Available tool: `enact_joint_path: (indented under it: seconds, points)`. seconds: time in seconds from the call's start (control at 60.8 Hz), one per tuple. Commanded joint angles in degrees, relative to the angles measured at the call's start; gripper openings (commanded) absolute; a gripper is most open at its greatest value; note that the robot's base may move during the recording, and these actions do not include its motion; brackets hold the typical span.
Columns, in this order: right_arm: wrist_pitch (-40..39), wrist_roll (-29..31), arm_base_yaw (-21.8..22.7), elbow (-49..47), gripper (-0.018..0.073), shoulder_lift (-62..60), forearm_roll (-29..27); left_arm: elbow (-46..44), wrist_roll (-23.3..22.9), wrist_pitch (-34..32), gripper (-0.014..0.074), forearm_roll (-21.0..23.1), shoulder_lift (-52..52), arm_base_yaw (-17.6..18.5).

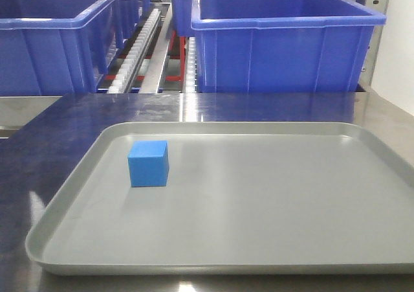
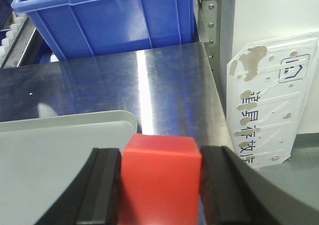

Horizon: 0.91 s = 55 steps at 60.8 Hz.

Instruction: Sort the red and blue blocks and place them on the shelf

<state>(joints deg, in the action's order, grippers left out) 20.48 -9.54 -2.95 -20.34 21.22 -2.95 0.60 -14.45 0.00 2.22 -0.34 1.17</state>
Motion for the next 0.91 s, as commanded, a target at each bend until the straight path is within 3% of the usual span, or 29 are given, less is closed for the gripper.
enact_joint_path:
  seconds: [0.0, 0.889]
  points:
    - [-5.05, 0.05, 0.25, -1.56, 0.0067, 0.16, 0.56, 1.27, 0.11, -4.69, 0.0148, 0.06, -0.79, 0.22]
    - [-5.00, 0.05, 0.25, -1.56, 0.0067, 0.16, 0.56, 1.27, 0.11, -4.69, 0.0148, 0.06, -0.79, 0.22]
